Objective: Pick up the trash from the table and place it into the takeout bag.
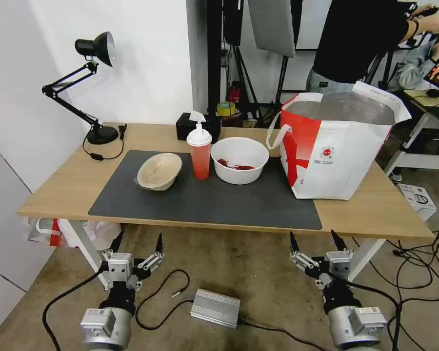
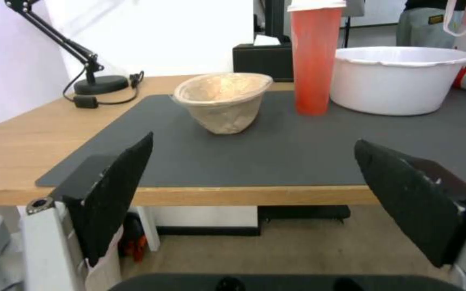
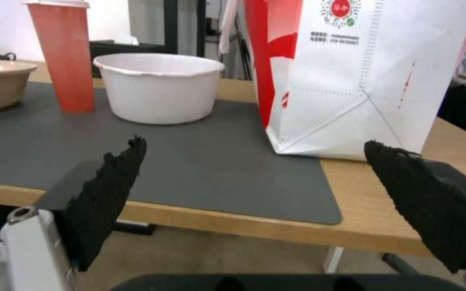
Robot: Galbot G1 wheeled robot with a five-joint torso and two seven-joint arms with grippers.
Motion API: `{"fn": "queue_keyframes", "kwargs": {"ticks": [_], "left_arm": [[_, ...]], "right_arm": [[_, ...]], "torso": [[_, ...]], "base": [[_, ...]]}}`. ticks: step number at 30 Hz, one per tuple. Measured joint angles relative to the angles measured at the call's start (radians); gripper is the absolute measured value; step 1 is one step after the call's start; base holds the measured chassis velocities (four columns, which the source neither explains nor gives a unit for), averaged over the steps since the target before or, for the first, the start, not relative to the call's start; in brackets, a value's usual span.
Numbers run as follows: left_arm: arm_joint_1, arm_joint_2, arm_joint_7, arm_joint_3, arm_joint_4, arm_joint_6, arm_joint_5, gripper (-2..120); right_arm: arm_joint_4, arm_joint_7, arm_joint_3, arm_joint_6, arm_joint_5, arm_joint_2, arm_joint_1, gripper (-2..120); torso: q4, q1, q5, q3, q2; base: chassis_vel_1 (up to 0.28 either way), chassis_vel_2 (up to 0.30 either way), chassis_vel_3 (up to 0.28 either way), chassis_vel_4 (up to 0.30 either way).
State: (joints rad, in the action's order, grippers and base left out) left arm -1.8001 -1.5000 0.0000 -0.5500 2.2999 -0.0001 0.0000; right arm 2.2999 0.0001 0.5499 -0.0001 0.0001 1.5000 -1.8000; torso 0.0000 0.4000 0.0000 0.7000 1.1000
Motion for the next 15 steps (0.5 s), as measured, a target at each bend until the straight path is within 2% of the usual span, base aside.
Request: {"fn": "queue_keyframes", "kwargs": {"ticks": [15], "left_arm": [[0.000, 0.000, 0.000, 0.000, 0.000, 0.000, 0.000, 100]], "right_arm": [[0.000, 0.000, 0.000, 0.000, 0.000, 0.000, 0.000, 100]], "torso": [[0.0000, 0.000, 0.0000, 0.000, 0.000]], "base": [[0.000, 0.000, 0.000, 0.000]]}}
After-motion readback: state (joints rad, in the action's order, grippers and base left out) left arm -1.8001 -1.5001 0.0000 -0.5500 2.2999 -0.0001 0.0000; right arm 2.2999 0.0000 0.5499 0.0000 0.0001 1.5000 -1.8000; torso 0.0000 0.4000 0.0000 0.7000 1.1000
